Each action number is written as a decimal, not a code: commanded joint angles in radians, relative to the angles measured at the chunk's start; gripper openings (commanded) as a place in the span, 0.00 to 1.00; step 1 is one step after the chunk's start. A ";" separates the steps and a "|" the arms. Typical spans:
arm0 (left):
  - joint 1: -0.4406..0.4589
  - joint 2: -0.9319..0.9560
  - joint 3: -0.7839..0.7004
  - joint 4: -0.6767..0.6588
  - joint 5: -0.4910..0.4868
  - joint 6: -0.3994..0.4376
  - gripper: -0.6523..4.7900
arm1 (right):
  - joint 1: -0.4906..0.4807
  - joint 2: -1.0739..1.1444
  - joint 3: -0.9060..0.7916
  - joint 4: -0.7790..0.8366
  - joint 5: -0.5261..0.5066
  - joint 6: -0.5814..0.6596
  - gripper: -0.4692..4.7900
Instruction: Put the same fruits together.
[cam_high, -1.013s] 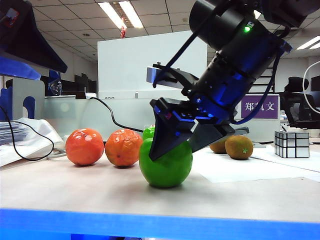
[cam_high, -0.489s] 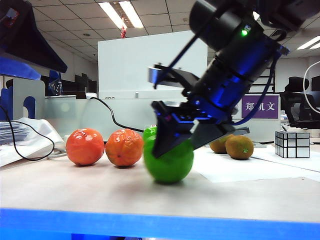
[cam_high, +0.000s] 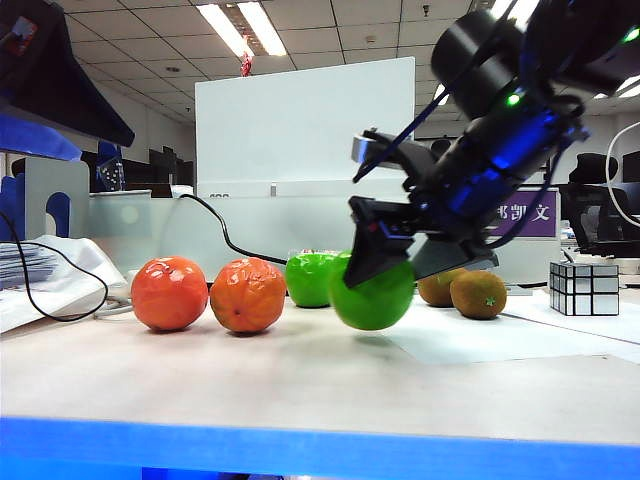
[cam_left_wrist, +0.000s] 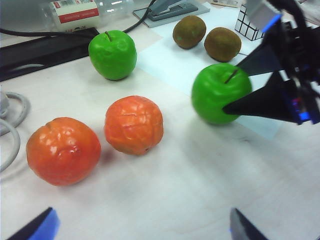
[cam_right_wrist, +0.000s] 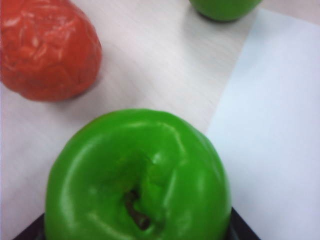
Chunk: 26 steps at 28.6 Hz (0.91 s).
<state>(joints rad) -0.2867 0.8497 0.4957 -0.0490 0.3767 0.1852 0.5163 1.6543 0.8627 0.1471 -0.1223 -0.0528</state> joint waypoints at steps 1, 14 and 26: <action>0.001 -0.002 0.003 0.006 0.006 -0.014 0.98 | 0.000 0.060 0.082 0.054 -0.011 -0.010 0.09; 0.001 -0.002 0.003 -0.011 0.025 -0.026 0.98 | -0.040 0.179 0.322 0.017 0.102 -0.034 0.09; 0.001 -0.002 0.003 0.005 0.032 -0.029 0.98 | -0.069 0.252 0.334 0.050 0.076 -0.033 0.09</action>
<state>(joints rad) -0.2863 0.8494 0.4957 -0.0635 0.4011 0.1600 0.4477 1.9022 1.1889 0.1551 -0.0273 -0.0837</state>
